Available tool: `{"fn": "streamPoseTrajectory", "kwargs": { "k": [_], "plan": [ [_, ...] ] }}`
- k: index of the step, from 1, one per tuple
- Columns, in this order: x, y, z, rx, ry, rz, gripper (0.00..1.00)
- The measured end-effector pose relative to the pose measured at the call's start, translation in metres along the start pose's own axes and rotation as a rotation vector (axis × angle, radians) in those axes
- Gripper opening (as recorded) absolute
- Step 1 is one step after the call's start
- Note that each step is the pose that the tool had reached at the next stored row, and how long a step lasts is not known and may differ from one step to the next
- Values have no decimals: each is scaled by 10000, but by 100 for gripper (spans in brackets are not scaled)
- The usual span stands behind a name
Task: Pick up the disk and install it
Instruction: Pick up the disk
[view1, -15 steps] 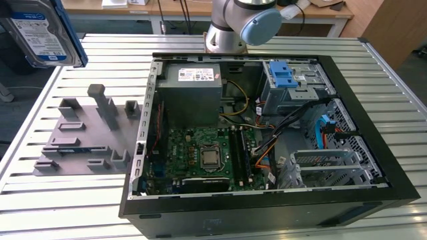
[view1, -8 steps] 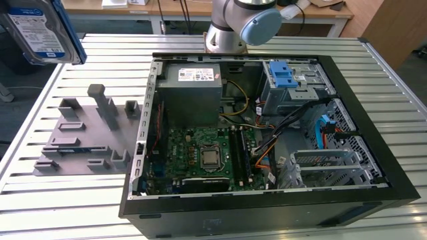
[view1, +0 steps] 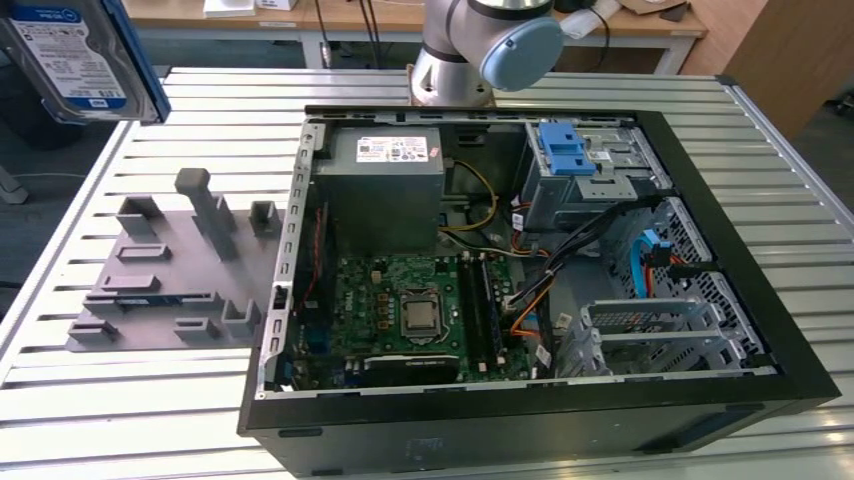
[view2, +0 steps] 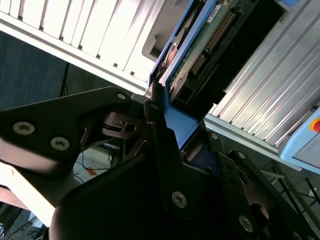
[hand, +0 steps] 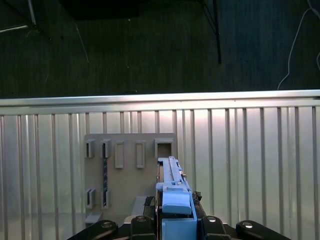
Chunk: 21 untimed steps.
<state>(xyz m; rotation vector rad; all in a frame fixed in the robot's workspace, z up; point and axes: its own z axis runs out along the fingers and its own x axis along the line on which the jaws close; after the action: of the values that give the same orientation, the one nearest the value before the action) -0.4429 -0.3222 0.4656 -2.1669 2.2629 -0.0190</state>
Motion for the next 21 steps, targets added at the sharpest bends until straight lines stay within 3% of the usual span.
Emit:
{"fn": "streamPoseTrajectory", "kwargs": {
  "k": [5, 21],
  "plan": [
    [-1, -1, -42, 1, 0, 0, 36],
    [-2, -1, -44, 0, -2, -145, 36]
  ]
}}
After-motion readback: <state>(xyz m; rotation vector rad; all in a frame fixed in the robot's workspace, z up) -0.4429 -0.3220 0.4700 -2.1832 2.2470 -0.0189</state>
